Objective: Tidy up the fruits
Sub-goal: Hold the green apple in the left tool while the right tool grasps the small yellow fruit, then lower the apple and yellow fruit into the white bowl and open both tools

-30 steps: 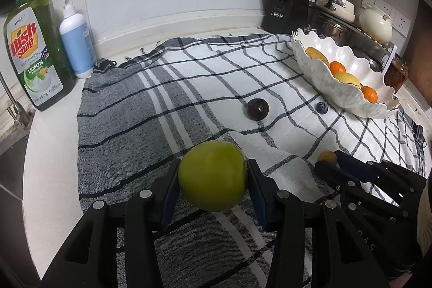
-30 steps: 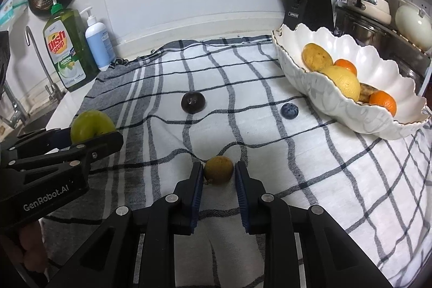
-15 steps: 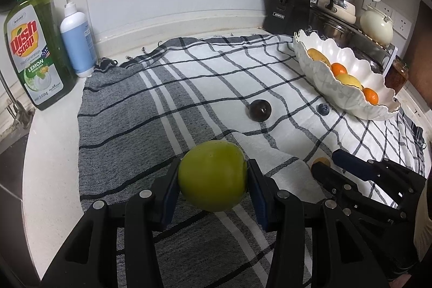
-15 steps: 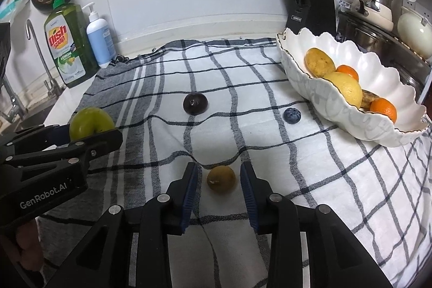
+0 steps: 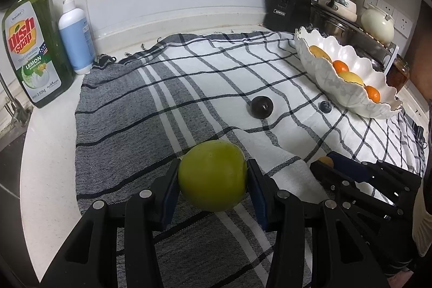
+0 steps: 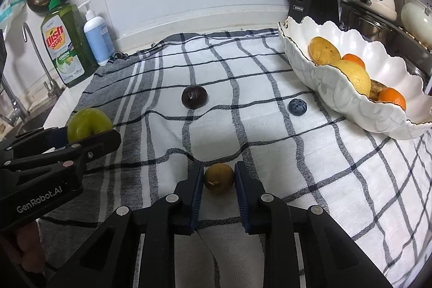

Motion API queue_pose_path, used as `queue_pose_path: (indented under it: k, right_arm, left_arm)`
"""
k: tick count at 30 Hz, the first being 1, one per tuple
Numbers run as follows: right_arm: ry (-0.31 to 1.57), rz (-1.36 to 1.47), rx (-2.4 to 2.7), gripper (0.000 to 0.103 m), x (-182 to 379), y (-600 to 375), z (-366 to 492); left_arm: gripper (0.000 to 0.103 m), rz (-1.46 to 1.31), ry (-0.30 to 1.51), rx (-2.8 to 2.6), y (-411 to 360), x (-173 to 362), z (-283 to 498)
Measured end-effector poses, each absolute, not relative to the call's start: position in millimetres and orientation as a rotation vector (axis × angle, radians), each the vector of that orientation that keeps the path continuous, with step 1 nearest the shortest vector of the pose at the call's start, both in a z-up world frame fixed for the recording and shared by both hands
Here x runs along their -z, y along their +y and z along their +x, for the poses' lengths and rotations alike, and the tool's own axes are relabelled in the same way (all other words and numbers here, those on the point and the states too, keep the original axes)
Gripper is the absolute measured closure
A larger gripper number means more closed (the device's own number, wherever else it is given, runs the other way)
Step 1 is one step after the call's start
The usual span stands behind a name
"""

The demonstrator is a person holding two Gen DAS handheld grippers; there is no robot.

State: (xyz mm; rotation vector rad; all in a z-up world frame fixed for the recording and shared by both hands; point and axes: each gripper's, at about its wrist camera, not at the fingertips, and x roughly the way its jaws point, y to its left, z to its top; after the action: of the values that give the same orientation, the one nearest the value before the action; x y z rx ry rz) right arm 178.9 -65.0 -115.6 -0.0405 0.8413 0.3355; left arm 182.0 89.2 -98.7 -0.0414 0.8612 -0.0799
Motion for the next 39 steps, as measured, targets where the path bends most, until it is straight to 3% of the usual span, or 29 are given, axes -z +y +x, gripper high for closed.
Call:
queue_pose_path:
  k: [20,39]
  right_arm:
    - [0.732,0.002,-0.289,0.078,67,-94,171]
    - [0.664,0.063,-0.133,0.078,27,-182,209]
  left_arm:
    - [0.056,-0.008,0.795,0.119,63,59,182]
    - [0.056,0.047,0.729,0.252,-27,15,231]
